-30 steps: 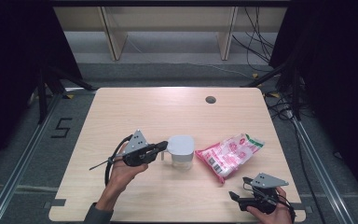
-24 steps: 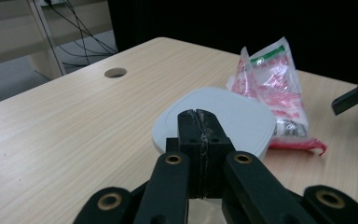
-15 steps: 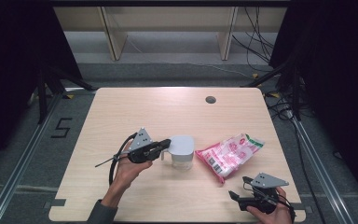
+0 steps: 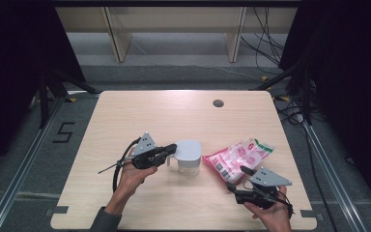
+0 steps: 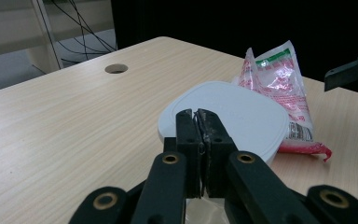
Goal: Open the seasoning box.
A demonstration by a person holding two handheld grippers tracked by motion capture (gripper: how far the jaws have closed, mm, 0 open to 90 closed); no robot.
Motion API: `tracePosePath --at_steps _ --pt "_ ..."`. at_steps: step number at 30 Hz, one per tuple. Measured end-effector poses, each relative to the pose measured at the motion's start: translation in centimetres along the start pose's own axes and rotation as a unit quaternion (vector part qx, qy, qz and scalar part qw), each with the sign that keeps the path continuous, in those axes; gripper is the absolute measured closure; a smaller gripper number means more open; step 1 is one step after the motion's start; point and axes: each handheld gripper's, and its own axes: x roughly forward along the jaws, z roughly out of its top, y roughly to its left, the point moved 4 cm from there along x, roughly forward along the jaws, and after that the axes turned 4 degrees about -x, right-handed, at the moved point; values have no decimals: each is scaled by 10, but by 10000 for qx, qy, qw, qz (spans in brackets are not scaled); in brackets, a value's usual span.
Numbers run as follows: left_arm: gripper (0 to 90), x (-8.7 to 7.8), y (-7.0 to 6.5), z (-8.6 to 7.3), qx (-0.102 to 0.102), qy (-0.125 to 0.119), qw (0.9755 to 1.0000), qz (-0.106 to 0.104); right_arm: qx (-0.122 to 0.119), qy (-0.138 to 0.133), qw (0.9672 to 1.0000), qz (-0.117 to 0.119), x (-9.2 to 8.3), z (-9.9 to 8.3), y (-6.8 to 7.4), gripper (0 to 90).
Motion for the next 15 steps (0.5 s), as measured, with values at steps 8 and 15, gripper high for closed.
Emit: tracePosePath --at_steps 8,15 --pt "864 -1 1 0 -13 -8 10000 77 -52 24 9996 279 34 26 2 591" --pt "857 -2 1 0 -2 -17 10000 74 -192 -48 9991 372 51 40 2 754"
